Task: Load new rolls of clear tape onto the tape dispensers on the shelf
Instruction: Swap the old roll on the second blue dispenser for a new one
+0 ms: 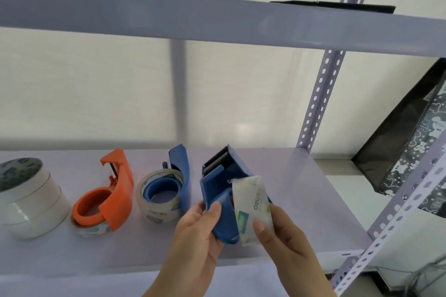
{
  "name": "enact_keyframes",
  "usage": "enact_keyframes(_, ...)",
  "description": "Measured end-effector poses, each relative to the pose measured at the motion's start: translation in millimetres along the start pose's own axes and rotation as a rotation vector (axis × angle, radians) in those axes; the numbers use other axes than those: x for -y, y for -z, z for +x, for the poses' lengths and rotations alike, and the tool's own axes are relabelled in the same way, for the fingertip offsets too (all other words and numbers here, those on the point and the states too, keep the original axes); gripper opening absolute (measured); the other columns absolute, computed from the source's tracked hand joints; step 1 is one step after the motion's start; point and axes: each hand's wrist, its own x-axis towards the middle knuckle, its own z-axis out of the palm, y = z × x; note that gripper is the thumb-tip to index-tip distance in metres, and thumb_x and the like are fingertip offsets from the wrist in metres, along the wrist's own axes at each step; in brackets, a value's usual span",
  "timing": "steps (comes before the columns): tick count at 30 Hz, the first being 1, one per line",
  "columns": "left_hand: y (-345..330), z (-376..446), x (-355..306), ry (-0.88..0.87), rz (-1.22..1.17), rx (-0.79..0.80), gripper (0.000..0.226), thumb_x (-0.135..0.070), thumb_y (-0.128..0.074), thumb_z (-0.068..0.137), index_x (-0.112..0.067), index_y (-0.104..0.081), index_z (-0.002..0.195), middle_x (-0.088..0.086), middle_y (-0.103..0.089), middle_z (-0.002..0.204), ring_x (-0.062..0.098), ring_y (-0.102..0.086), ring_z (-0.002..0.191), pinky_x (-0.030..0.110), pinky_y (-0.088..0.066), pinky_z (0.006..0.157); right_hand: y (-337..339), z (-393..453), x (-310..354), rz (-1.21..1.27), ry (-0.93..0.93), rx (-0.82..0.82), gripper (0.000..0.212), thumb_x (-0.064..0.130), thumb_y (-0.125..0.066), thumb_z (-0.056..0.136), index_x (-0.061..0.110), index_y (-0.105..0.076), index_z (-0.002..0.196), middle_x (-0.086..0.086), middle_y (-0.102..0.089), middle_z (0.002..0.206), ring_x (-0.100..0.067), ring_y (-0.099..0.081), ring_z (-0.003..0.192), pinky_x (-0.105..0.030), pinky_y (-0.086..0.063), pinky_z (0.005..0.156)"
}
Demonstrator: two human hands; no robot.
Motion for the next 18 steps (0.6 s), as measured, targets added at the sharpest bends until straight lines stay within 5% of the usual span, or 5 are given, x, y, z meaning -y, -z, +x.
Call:
enact_keyframes(4, -2.4, -5.9, 2.3, -0.080, 0.232, 0.065, 0.026, -0.001, -0.045, 0.092, -0.013, -0.057, 0.111, 0.008, -0.079, 0.086, 0.023, -0.075, 0.079, 0.037, -0.062, 0.065, -2.4, -4.8, -0.8, 0.036, 0.030, 0.058, 0.039, 0.036, -0.056, 0.083, 0.028, -0.062, 0.121, 0.018, -0.057, 0.118, 0.002, -0.055, 0.112, -0.012, -0.050, 0.081)
enact_keyframes(7, -2.1, -8.2, 2.1, -0.054, 0.231, 0.127, 0.032, -0.015, -0.054, 0.086, -0.011, -0.055, 0.118, 0.007, -0.079, 0.089, 0.022, -0.075, 0.083, 0.036, -0.061, 0.065, -2.3, -7.0, -7.1, 0.092, 0.009, 0.093, 0.037, 0.035, -0.056, 0.084, 0.034, -0.062, 0.121, 0.023, -0.056, 0.118, 0.002, -0.055, 0.114, -0.015, -0.051, 0.083)
enact_keyframes(11, 2.5, -6.6, 11.5, -0.017, 0.275, 0.093, 0.059, -0.023, -0.073, 0.063, -0.013, -0.049, 0.116, 0.009, -0.079, 0.087, 0.023, -0.075, 0.082, 0.037, -0.059, 0.069, -7.9, -10.2, -18.5, 0.191, -0.023, 0.107, 0.045, 0.026, -0.066, 0.077, 0.035, -0.059, 0.120, 0.007, -0.058, 0.124, -0.016, -0.060, 0.115, -0.033, -0.053, 0.089)
enact_keyframes(13, 1.5, -8.3, 16.4, -0.009, 0.345, 0.055, 0.066, -0.026, -0.074, 0.053, -0.009, -0.051, 0.112, 0.013, -0.077, 0.090, 0.026, -0.074, 0.083, 0.037, -0.059, 0.069, -13.4, -11.5, -23.0, 0.194, -0.025, 0.091, 0.052, 0.014, -0.067, 0.071, 0.026, -0.048, 0.118, 0.003, -0.055, 0.121, -0.016, -0.064, 0.109, -0.029, -0.055, 0.081)
enact_keyframes(18, 0.5, -9.9, 8.1, 0.006, 0.522, 0.137, 0.031, -0.031, -0.068, 0.064, -0.013, -0.070, 0.089, 0.012, -0.078, 0.083, 0.025, -0.073, 0.077, 0.038, -0.061, 0.070, -19.0, -15.5, -14.8, 0.089, -0.032, 0.172, 0.062, -0.002, -0.068, 0.070, 0.027, -0.039, 0.116, 0.003, -0.052, 0.112, -0.006, -0.066, 0.094, -0.022, -0.054, 0.074)
